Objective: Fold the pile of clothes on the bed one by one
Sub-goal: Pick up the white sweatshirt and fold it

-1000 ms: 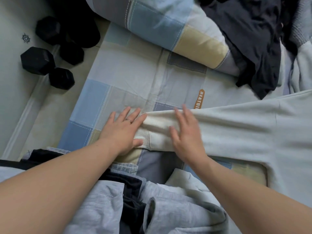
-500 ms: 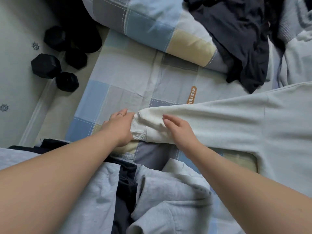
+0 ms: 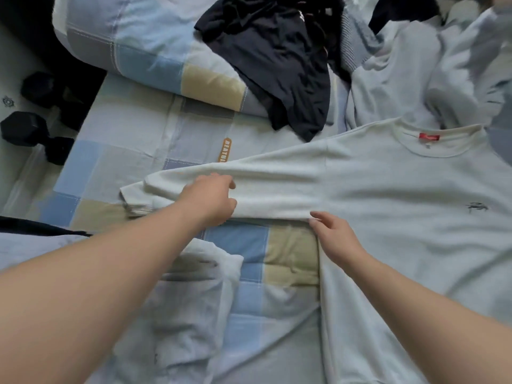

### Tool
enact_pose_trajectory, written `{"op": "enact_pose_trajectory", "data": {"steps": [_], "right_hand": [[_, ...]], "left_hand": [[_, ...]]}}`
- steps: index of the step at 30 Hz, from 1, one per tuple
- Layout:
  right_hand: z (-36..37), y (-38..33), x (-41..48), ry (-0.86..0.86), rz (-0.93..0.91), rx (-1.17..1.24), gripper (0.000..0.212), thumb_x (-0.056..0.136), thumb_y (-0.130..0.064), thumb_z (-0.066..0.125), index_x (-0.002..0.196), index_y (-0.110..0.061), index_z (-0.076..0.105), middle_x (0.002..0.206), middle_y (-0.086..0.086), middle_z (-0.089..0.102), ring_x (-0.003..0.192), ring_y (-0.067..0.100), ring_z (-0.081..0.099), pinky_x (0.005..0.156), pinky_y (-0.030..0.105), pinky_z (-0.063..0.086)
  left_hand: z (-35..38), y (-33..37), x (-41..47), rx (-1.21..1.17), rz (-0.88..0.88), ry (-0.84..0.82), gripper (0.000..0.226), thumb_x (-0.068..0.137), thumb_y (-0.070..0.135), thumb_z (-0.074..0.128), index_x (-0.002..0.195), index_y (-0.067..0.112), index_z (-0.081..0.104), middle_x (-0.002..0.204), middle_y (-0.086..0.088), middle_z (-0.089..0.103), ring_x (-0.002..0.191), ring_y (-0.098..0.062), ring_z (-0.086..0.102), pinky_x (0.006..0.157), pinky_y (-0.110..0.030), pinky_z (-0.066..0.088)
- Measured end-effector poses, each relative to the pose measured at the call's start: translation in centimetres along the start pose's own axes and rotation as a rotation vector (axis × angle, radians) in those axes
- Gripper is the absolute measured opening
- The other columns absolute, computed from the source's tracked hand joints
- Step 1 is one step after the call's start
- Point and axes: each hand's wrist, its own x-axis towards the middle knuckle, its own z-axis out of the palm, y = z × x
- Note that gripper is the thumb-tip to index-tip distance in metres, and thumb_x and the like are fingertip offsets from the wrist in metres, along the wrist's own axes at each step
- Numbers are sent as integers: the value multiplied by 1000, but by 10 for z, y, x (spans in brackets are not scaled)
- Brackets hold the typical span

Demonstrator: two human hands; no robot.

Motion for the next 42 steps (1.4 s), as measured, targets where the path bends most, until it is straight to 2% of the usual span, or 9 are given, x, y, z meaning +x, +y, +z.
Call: {"op": "enact_pose_trajectory", "data": {"steps": [5,12,16,18,21,26,32,37,42], "right_hand": [[-109,120,-15,75,38,-238,55,102,-32,50,155,-28,35,156,-1,42,141,24,40,113,37,33],[-247,330,-26,106,71,-581,70,100,-30,50,160,-25,15,167,7,14,152,27,14,122,46,17],[-272,412,-64,-195,100,-694,71,100,-37,47,160,-38,9,168,-4,-13,155,26,-1,119,47,21],[-274,439,-87,-313,29,-692,68,98,-37,52,158,-36,21,169,-4,-4,154,24,4,121,41,24],[-287,450,-102,-287,-37,-605,46,96,-39,58,141,-30,52,155,-5,35,143,22,33,112,40,36],[-321,477,-96,153,338,-490,76,90,-47,63,153,-29,24,160,2,17,144,30,21,110,52,34],[-340,508,-83,211,359,-88,51,96,-20,63,139,-27,37,136,7,54,109,28,55,86,36,45],[-350,527,-107,202,526,-53,36,92,-7,63,124,-14,48,128,6,57,98,22,50,82,32,40],[-377,506,-115,120,551,33,38,96,-17,62,132,-16,50,110,2,57,97,22,55,80,31,42]], "left_hand": [[101,156,-32,31,215,21,46,99,31,48,144,25,45,156,0,38,145,-25,28,113,-36,31],[289,320,-64,172,284,-29,65,102,50,43,158,41,11,169,-1,-9,155,-31,-5,123,-50,12],[367,360,-119,262,289,-307,72,94,52,52,155,45,12,168,0,-18,154,-32,-10,121,-58,10],[386,375,-145,369,258,-339,76,89,52,59,153,36,21,168,-7,-12,153,-36,-6,119,-58,9],[390,405,-158,448,330,-241,66,82,53,64,137,22,41,157,-10,27,139,-35,29,110,-51,28],[406,462,-142,472,473,-189,61,86,42,63,135,15,38,140,-9,42,118,-33,46,94,-41,39],[433,489,-129,474,423,-213,44,91,8,50,133,15,40,138,-11,48,113,-33,50,87,-40,40],[420,488,-139,424,508,-443,32,90,7,47,120,18,48,116,-5,57,105,-28,54,77,-33,36],[393,509,-137,383,525,-504,34,97,22,47,131,24,49,129,-2,55,113,-26,53,90,-37,41]]}}
